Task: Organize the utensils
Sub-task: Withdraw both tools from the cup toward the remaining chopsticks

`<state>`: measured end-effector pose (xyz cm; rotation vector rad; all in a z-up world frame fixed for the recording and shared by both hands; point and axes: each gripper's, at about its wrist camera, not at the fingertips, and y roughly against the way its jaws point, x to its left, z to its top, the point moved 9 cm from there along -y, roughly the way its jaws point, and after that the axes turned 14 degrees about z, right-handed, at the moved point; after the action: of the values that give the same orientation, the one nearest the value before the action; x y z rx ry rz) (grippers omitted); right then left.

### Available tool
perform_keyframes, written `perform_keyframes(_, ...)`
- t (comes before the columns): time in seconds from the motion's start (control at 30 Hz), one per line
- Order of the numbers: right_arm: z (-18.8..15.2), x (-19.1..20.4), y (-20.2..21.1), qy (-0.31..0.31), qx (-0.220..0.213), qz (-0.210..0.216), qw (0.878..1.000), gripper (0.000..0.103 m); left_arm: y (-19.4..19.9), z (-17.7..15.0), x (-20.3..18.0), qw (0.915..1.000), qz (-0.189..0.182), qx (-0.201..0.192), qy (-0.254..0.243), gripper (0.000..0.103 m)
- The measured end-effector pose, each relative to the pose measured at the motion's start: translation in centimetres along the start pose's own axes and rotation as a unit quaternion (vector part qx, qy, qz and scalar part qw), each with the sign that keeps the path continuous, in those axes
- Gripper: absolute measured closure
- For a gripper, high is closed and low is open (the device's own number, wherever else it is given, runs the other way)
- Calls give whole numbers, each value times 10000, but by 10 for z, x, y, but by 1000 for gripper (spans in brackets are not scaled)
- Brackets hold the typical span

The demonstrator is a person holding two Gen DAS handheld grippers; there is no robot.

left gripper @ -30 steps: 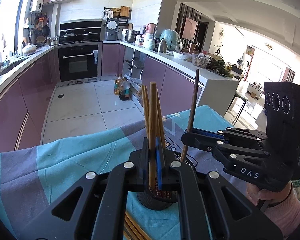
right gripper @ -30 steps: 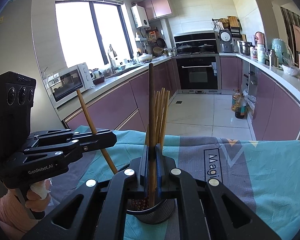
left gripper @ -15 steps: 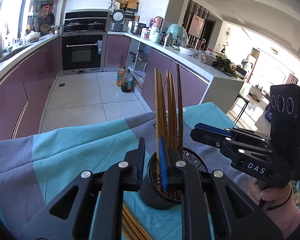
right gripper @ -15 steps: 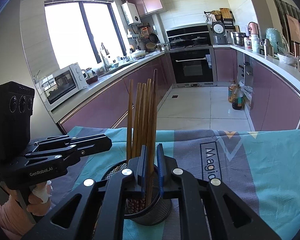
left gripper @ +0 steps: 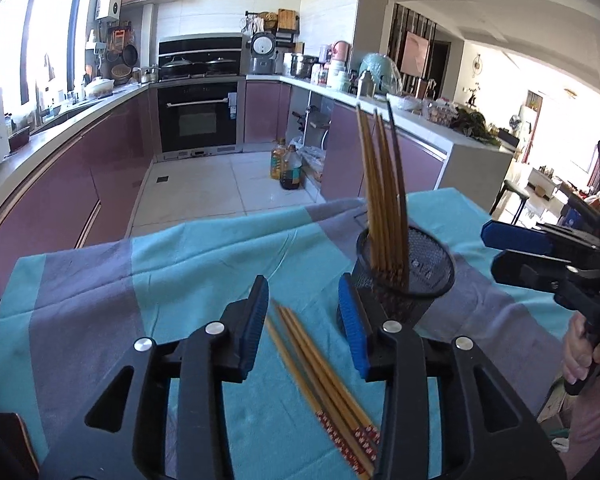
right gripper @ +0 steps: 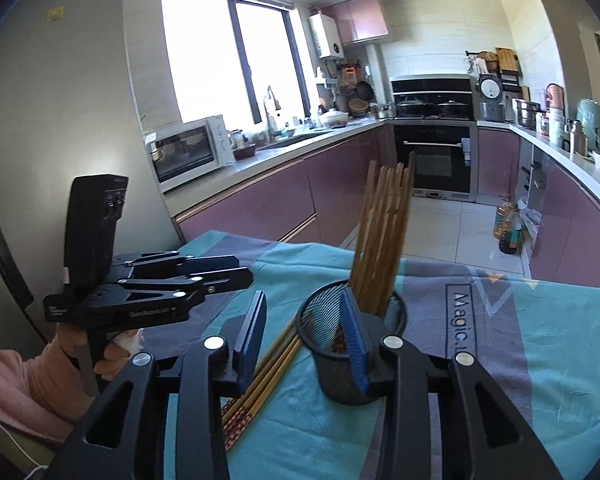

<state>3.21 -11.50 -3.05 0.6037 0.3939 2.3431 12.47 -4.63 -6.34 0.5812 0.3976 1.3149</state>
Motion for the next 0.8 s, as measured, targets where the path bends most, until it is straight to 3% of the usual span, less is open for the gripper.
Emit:
perform_keyframes(0.2, -52, -1, -48, -502, 691, 173, 9962, 66, -29, -61, 17, 9976, 136, 674, 26, 67)
perform_keyframes(0.4, -85, -13, -80, -983, 1096, 109, 9890, 66, -49, -97, 17, 9947, 162, 1017, 39, 67)
perform_keyframes(0.8, -97, -6, -101, -892, 1315, -103, 9872, 66, -65, -98, -5, 9922, 64, 1243, -84, 66)
